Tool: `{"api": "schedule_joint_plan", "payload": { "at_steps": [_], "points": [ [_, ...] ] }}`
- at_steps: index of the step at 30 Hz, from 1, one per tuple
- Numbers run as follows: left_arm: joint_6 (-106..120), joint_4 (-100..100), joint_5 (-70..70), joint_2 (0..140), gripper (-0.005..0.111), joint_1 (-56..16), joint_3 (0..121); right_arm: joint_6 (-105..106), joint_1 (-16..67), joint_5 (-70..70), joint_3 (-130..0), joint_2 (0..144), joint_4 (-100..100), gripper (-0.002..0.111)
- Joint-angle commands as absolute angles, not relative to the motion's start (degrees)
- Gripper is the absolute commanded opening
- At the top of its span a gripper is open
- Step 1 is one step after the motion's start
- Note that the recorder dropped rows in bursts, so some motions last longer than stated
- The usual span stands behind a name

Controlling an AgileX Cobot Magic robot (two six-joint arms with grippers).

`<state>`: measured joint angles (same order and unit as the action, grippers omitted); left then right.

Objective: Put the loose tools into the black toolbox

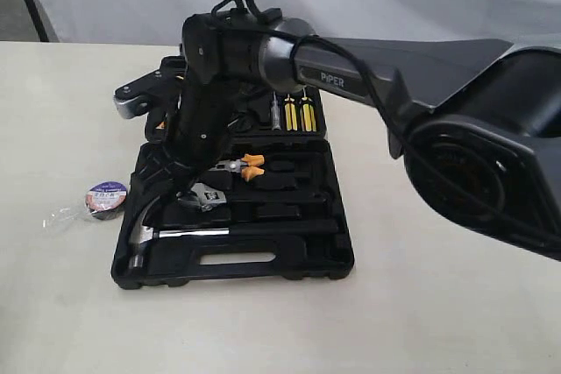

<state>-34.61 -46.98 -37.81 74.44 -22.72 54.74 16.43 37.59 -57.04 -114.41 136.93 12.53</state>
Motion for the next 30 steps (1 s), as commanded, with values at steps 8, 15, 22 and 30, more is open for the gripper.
{"api": "schedule_joint_plan", "payload": {
  "at_steps": [8, 15, 22, 30],
  "points": [
    [-35.2, -46.2, -36.83, 73.98, 0.001, -22.53, 54.2, 13.32, 35.43, -64.22, -113.9, 130.15, 2.53, 0.0],
    [-35.2, -46.2, -36.83, 73.98, 0.001, -22.53, 54.2, 12.86, 30.05, -69.96, -113.79, 131.26, 6.67, 0.0],
    [-35.2, -46.2, -36.83, 73.98, 0.001, -22.53, 54.2, 14.05, 32.35, -69.96, -113.9, 133.03, 12.22, 0.0],
    [-35.2, -46.2, -36.83, 73.98, 0.001, -22.53, 54.2, 12.31, 35.67, -66.01, -113.91, 135.86, 15.11, 0.0]
  ]
}}
